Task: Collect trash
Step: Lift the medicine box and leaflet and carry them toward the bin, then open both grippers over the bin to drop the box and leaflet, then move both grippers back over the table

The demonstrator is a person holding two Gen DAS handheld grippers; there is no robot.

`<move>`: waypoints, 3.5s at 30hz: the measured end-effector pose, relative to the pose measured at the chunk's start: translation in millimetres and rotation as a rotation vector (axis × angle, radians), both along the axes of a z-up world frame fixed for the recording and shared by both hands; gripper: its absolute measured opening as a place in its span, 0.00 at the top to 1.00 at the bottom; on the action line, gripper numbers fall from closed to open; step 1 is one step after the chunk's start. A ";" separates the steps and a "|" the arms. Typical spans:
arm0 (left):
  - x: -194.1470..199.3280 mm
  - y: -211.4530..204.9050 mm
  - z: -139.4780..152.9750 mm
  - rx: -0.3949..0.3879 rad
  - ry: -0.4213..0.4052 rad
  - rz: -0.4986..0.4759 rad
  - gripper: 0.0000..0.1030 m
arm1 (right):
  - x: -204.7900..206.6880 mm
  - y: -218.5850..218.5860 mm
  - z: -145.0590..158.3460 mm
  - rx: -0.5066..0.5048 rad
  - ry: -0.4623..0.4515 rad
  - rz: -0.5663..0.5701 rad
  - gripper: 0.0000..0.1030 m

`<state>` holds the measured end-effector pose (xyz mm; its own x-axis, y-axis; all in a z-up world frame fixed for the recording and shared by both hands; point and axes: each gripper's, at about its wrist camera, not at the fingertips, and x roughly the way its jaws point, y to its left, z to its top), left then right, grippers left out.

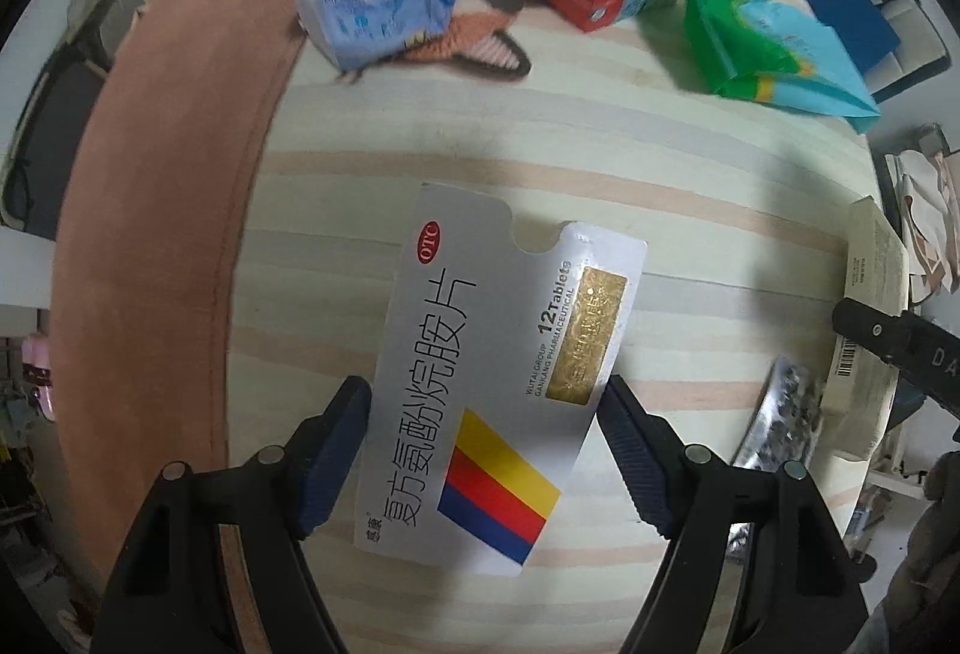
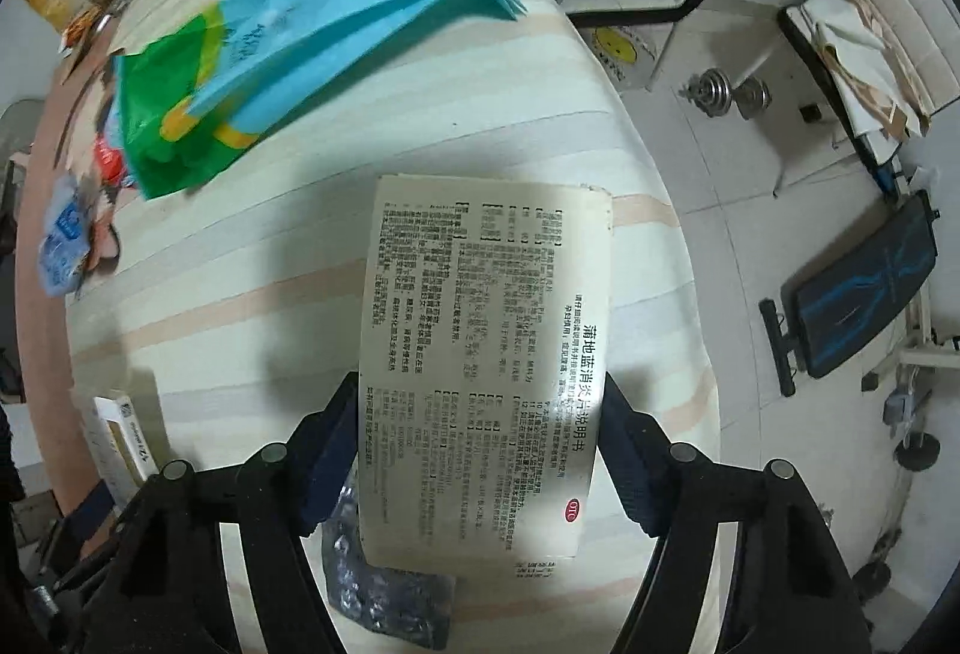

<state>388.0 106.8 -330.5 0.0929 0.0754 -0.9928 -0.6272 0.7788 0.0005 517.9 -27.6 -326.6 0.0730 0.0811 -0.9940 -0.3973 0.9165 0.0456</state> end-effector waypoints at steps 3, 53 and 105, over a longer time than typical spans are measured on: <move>-6.2 -7.6 23.4 0.039 -0.034 -0.016 0.27 | -11.3 0.0 13.2 0.026 -0.036 0.028 0.28; -398.2 -71.8 -313.9 -0.502 0.048 0.011 0.27 | -506.6 -172.8 -298.6 0.136 0.333 0.014 0.27; -484.1 -119.7 -141.6 -0.105 0.072 -0.077 0.01 | -572.5 -180.9 -142.4 -0.083 0.126 0.104 0.00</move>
